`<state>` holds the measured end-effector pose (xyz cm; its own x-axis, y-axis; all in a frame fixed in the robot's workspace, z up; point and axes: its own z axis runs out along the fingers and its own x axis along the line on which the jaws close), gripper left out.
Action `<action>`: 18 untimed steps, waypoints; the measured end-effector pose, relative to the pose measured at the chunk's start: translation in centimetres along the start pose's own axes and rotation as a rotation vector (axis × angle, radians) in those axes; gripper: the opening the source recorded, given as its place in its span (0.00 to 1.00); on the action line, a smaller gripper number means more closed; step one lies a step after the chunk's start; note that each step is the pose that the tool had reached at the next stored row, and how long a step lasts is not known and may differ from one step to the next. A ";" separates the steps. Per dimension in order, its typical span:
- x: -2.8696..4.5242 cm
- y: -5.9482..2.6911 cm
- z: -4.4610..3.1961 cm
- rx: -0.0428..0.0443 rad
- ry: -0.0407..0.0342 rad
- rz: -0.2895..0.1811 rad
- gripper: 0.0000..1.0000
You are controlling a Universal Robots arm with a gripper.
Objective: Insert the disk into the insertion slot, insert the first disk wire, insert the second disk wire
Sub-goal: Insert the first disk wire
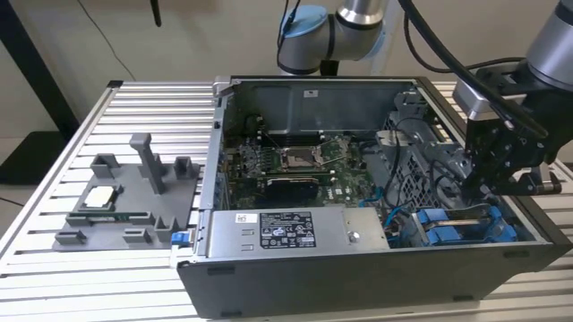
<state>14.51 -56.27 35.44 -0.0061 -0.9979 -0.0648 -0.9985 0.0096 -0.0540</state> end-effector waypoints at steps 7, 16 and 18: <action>0.42 -0.33 0.30 -0.0036 0.0098 -0.006 0.20; 1.19 -0.49 0.59 -0.0052 0.0153 -0.008 0.20; 1.20 -0.48 0.73 -0.0052 0.0150 -0.008 0.20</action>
<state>15.02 -57.43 34.66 0.0014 -0.9988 -0.0494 -0.9988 0.0011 -0.0493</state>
